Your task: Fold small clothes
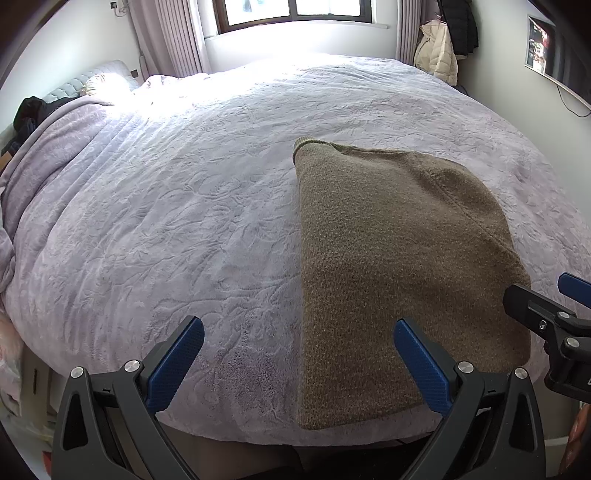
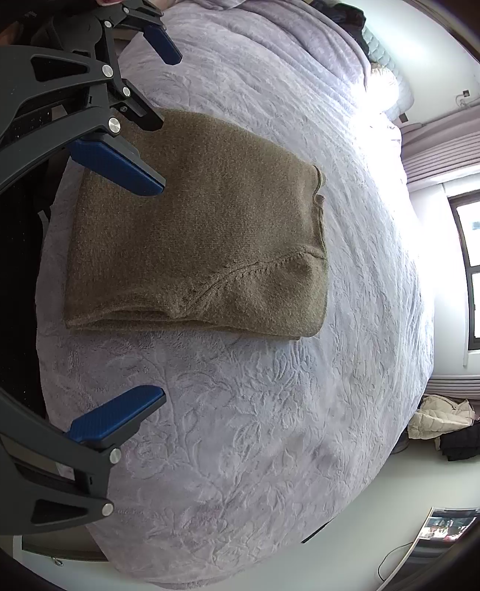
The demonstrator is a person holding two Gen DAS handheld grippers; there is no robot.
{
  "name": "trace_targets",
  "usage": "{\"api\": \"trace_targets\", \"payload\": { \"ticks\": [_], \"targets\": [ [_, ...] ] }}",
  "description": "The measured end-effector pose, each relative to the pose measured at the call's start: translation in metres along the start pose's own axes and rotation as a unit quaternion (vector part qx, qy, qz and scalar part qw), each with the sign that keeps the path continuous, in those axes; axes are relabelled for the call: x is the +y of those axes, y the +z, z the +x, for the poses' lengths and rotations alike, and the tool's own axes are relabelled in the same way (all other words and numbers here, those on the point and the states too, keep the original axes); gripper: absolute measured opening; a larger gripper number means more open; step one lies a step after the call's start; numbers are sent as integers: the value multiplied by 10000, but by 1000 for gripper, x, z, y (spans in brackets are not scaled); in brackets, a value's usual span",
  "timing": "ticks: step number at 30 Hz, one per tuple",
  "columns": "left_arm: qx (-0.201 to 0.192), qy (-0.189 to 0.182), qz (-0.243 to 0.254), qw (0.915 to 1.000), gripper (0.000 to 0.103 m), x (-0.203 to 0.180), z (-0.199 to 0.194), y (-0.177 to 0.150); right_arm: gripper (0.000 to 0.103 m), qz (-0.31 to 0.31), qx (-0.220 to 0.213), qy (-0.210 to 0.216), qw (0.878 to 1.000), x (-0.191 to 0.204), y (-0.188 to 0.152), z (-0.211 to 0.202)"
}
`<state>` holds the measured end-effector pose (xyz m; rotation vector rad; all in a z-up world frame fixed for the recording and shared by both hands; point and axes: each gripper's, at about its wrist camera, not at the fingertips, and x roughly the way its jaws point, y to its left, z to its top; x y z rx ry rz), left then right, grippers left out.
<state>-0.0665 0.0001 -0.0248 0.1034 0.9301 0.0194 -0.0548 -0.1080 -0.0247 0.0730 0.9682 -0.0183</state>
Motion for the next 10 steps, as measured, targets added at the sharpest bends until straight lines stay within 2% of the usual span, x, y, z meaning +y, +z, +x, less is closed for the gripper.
{"api": "trace_targets", "payload": {
  "ticks": [10],
  "targets": [
    [-151,14,27,9999,103,-1,0,-1,102,-19,29,-8,10000,0,0,4]
  ]
}}
